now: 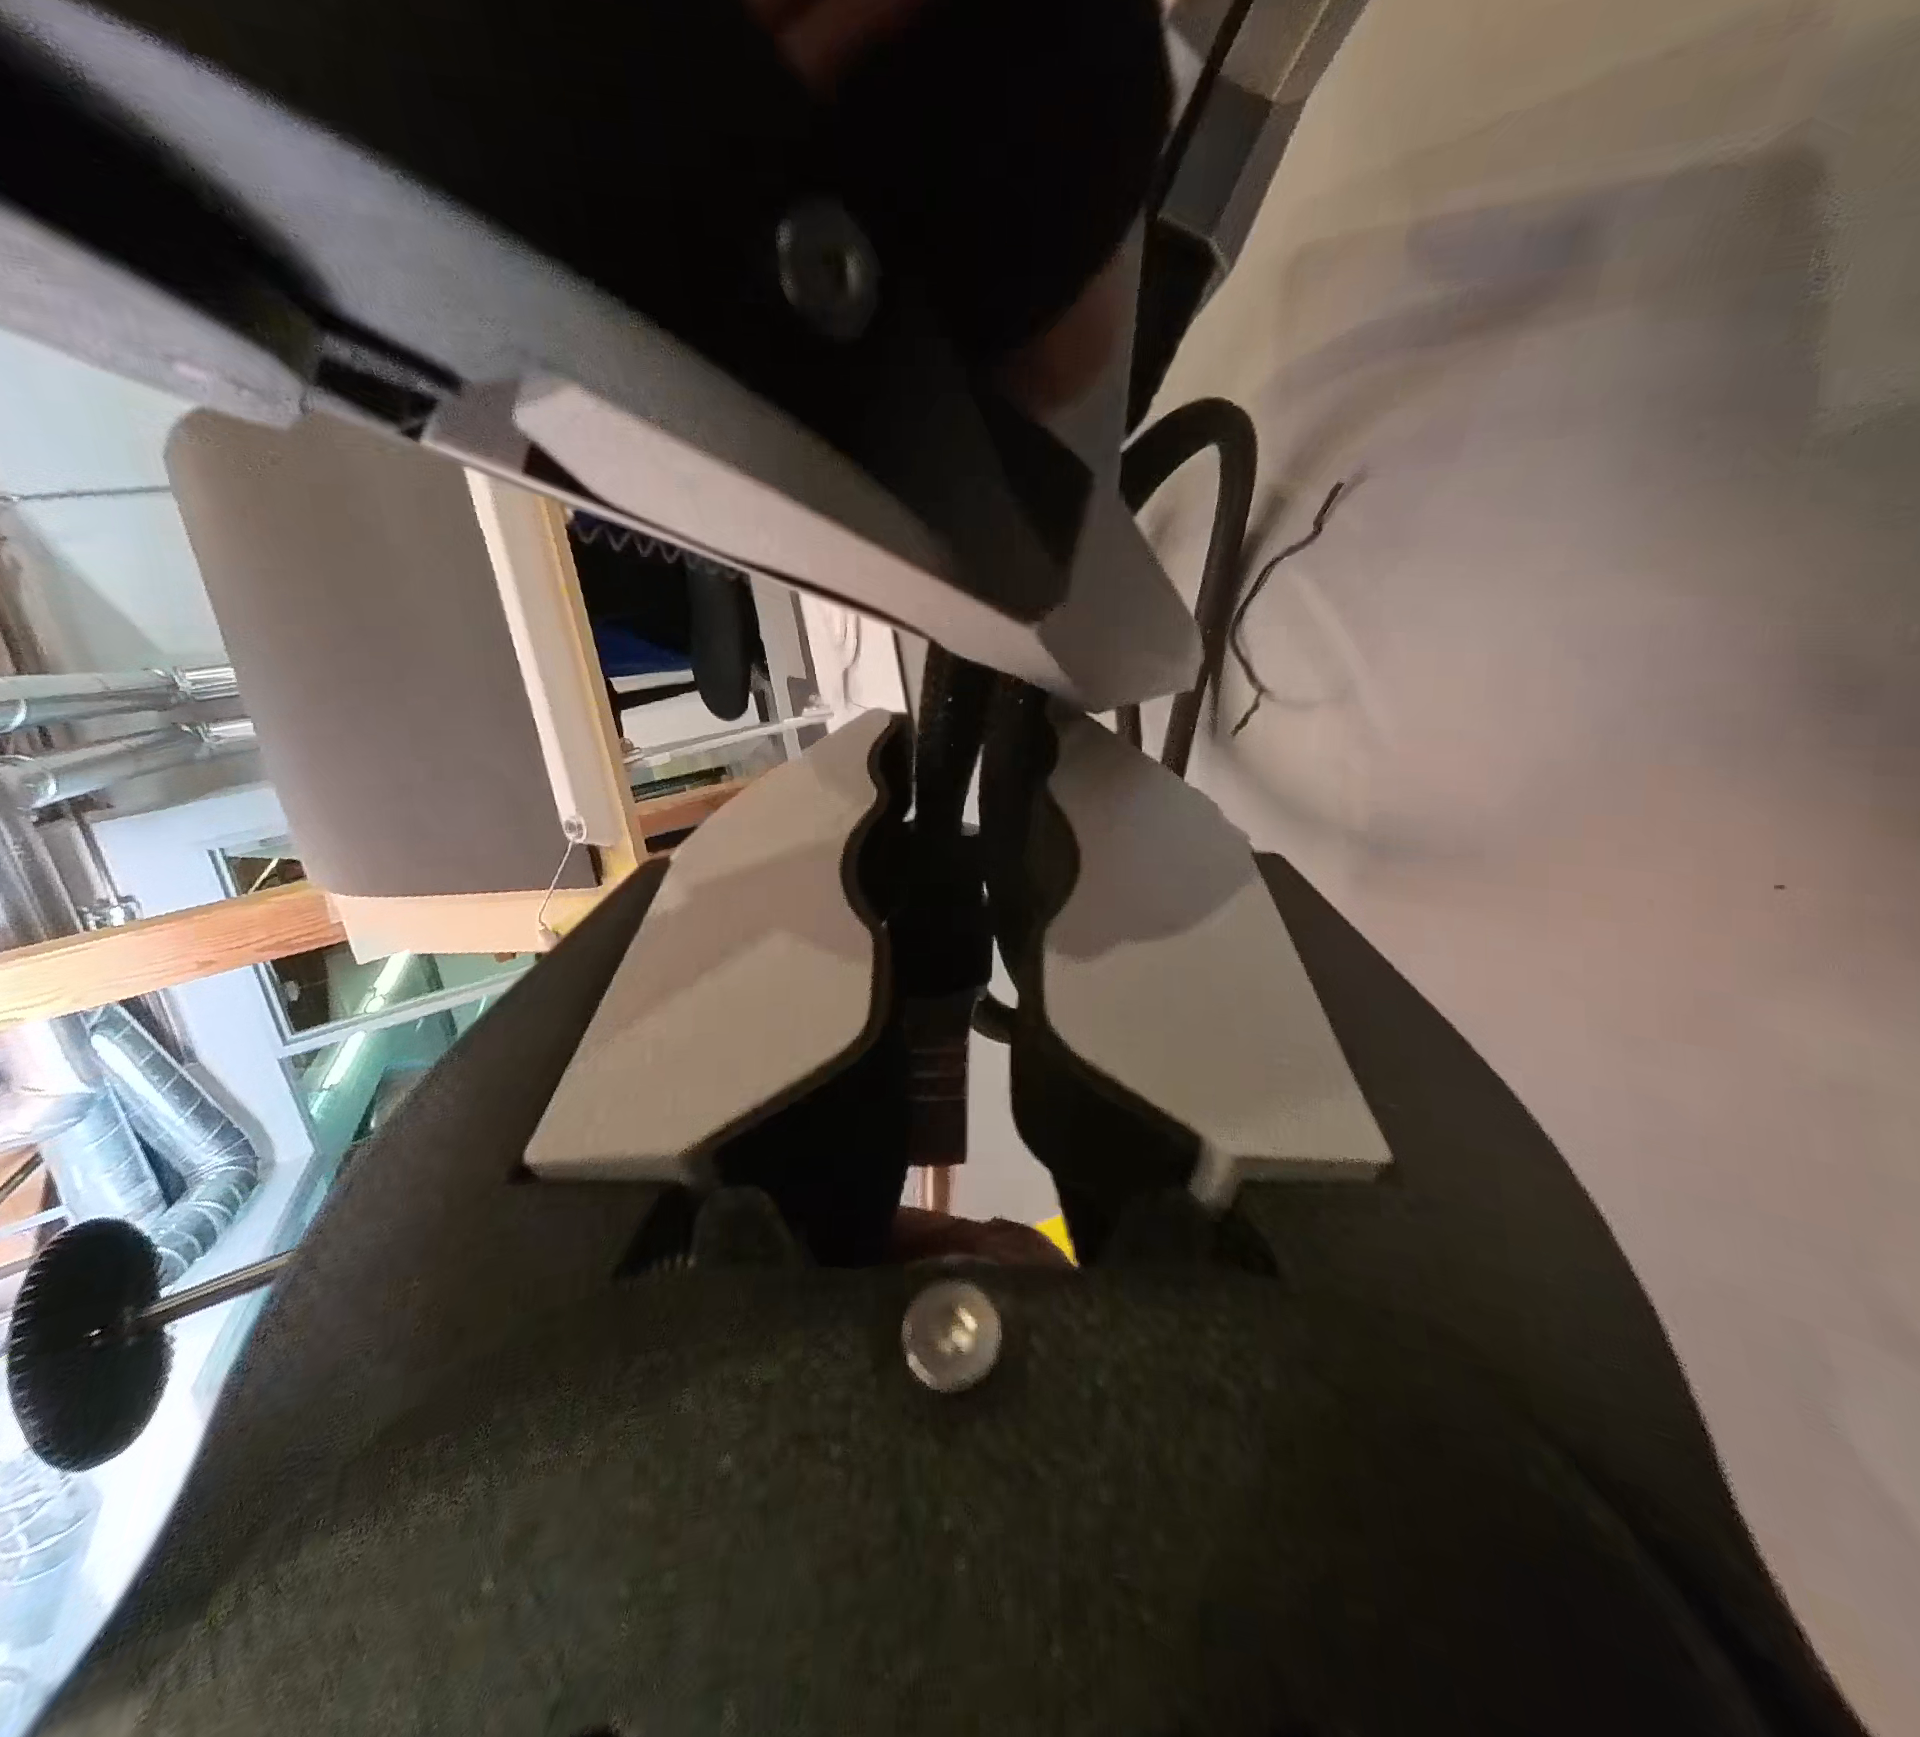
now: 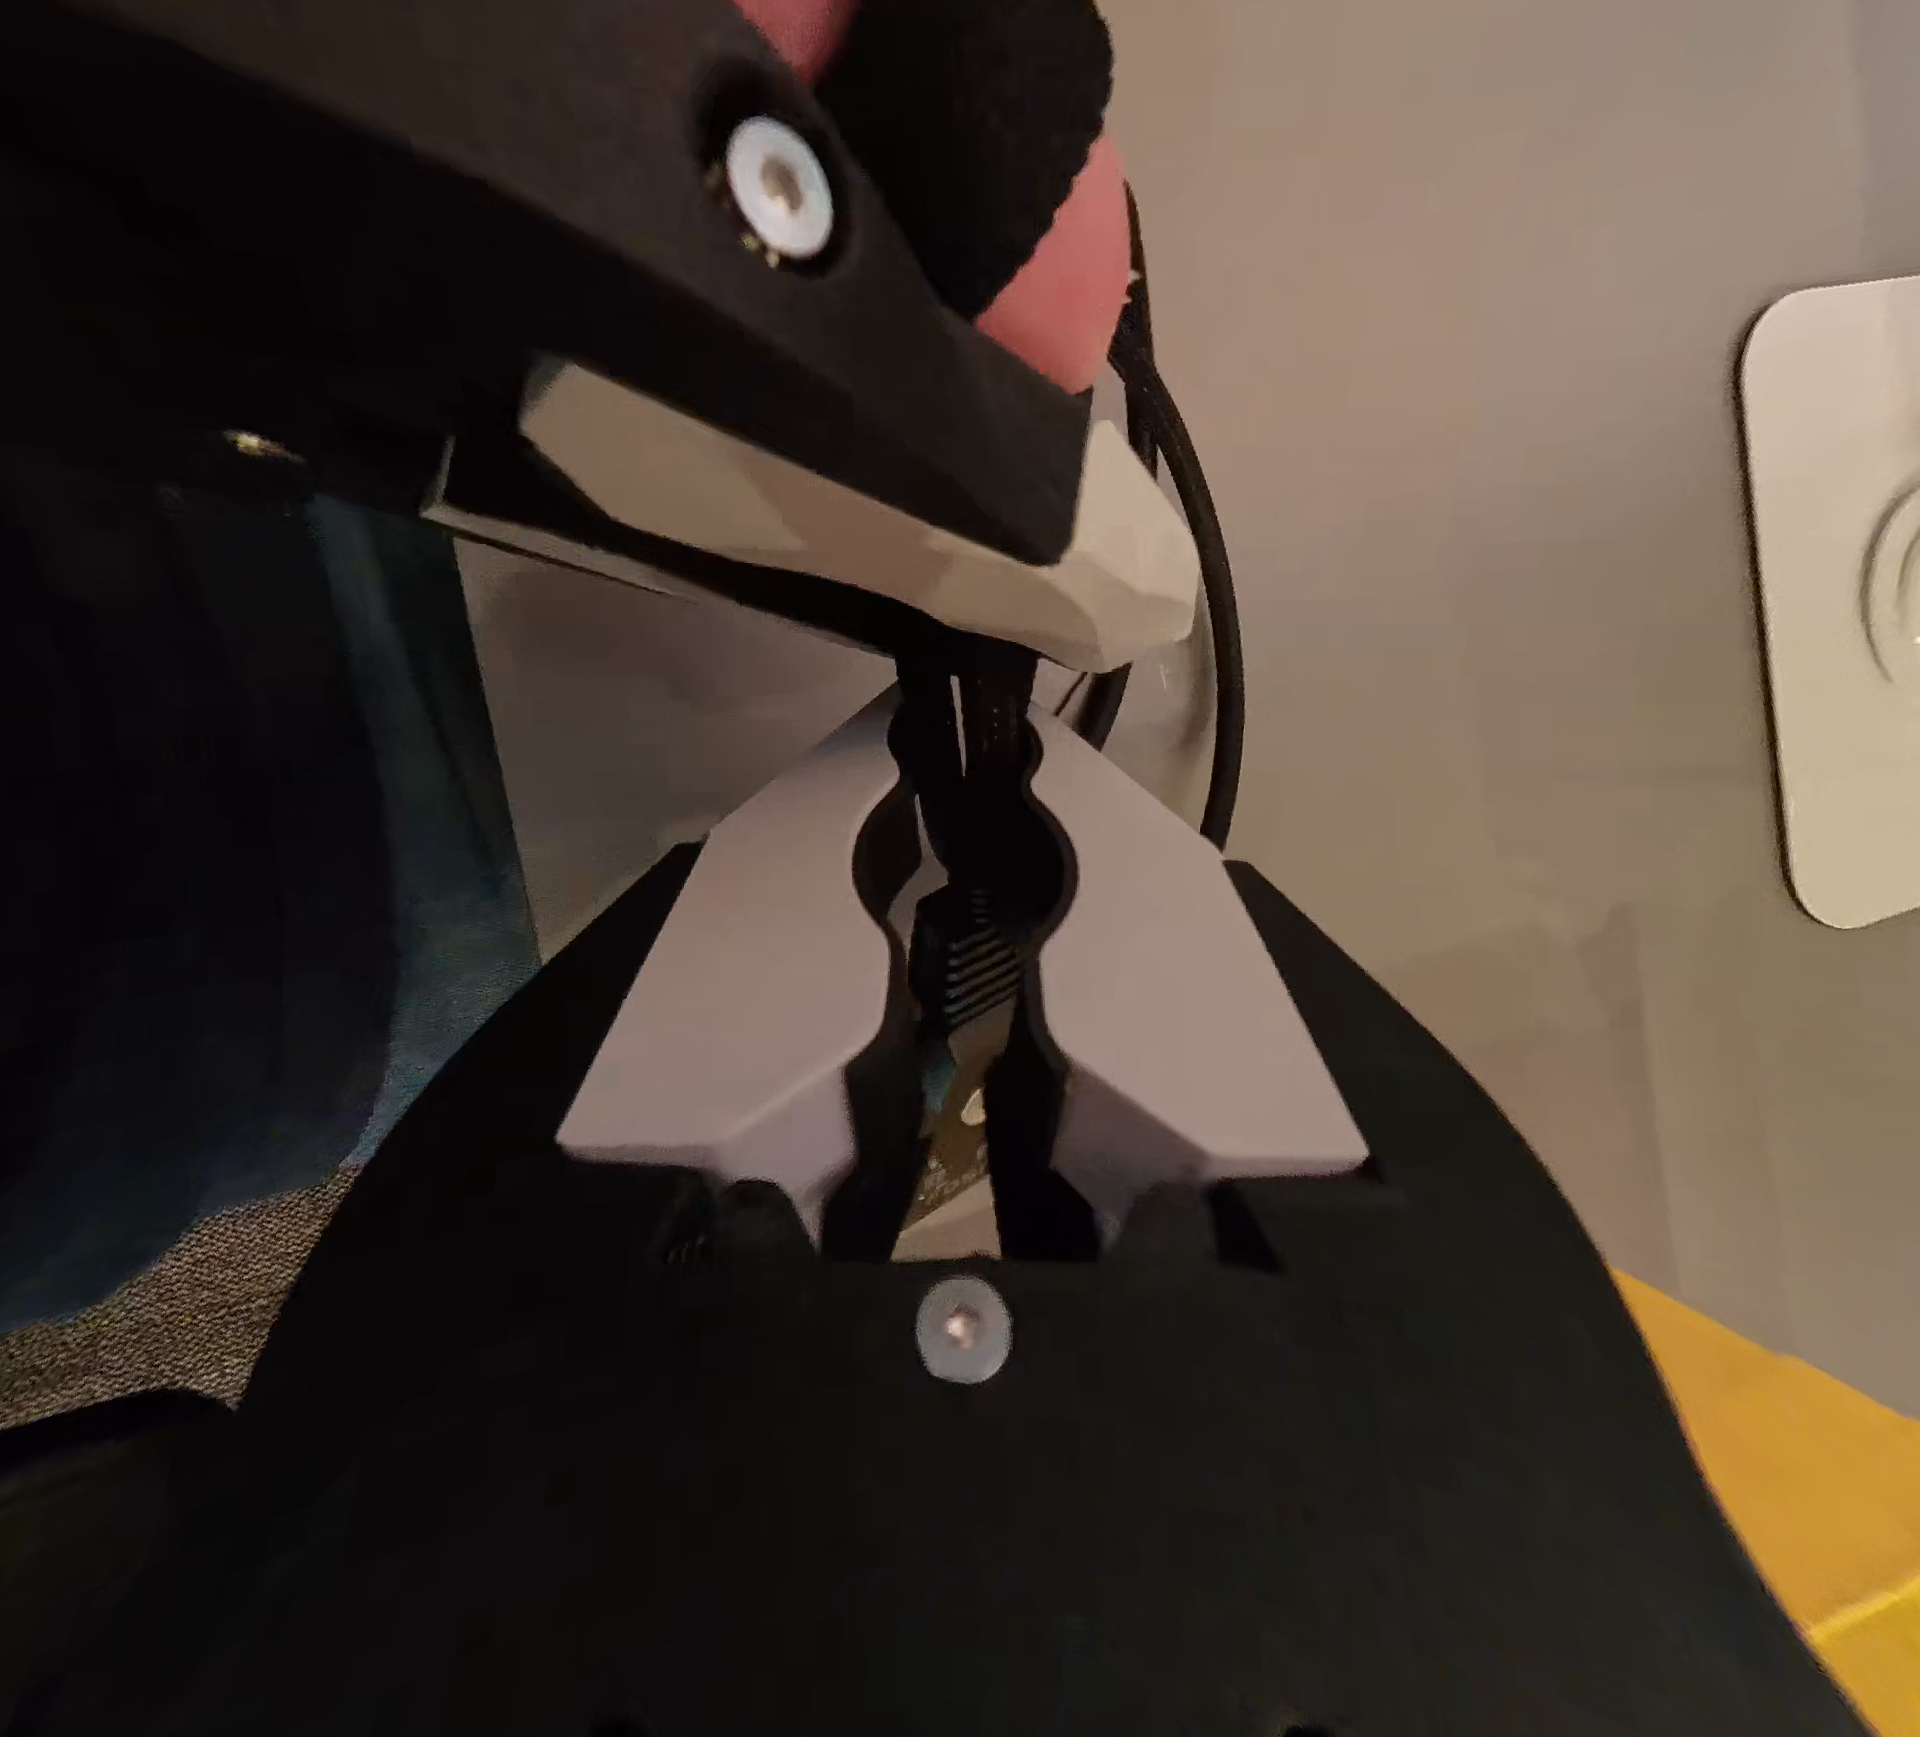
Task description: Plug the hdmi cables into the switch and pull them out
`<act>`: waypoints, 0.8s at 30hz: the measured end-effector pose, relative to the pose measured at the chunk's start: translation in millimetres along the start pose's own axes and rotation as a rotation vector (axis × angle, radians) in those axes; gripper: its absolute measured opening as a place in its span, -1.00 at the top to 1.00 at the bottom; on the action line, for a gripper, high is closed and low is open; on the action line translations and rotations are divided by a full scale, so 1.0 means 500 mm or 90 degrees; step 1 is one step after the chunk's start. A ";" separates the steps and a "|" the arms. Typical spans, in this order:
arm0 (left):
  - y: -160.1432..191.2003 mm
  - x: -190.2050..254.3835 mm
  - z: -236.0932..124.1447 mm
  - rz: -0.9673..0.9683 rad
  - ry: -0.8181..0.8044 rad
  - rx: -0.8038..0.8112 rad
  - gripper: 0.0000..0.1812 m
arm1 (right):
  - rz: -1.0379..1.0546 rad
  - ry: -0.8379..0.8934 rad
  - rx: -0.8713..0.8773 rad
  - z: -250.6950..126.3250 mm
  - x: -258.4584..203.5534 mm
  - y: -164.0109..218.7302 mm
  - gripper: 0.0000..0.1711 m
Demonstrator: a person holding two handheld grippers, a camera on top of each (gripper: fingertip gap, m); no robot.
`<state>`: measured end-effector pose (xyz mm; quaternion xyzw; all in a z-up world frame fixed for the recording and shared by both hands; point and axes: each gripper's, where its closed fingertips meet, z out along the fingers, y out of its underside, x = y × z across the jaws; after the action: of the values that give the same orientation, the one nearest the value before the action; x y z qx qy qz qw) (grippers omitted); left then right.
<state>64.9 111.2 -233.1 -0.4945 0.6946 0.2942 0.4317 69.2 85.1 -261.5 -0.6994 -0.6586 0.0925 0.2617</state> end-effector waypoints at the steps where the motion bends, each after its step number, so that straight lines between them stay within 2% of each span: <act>1: -0.004 0.001 -0.002 0.006 0.001 0.010 0.80 | -0.004 -0.002 0.001 -0.001 -0.002 0.002 0.91; 6: -0.018 -0.002 -0.009 -0.022 0.019 0.061 0.76 | -0.011 -0.014 -0.008 -0.011 -0.004 0.009 0.91; 9: -0.014 -0.010 -0.022 -0.054 0.032 0.076 0.50 | -0.008 -0.019 -0.017 -0.015 0.000 0.026 0.92; 12: 0.003 -0.015 -0.041 -0.096 0.052 0.094 0.45 | 0.005 -0.028 -0.011 -0.024 0.004 0.038 0.94; 16: 0.041 -0.040 -0.067 -0.160 0.030 0.091 0.34 | 0.029 -0.036 0.007 -0.042 0.015 0.043 0.94; 20: 0.039 -0.030 -0.090 -0.196 0.064 0.106 0.31 | 0.020 -0.023 -0.015 -0.044 0.026 0.051 0.93; 22: 0.009 -0.034 -0.103 -0.212 0.077 0.136 0.31 | 0.011 -0.022 -0.020 -0.042 0.021 0.044 0.93; 24: -0.026 -0.047 -0.114 -0.209 0.061 0.169 0.42 | 0.004 -0.020 -0.017 -0.041 0.016 0.033 0.93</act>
<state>63.0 69.2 -186.1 -0.5532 0.6572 0.1021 0.5016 94.2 88.0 -250.7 -0.7036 -0.6613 0.0954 0.2417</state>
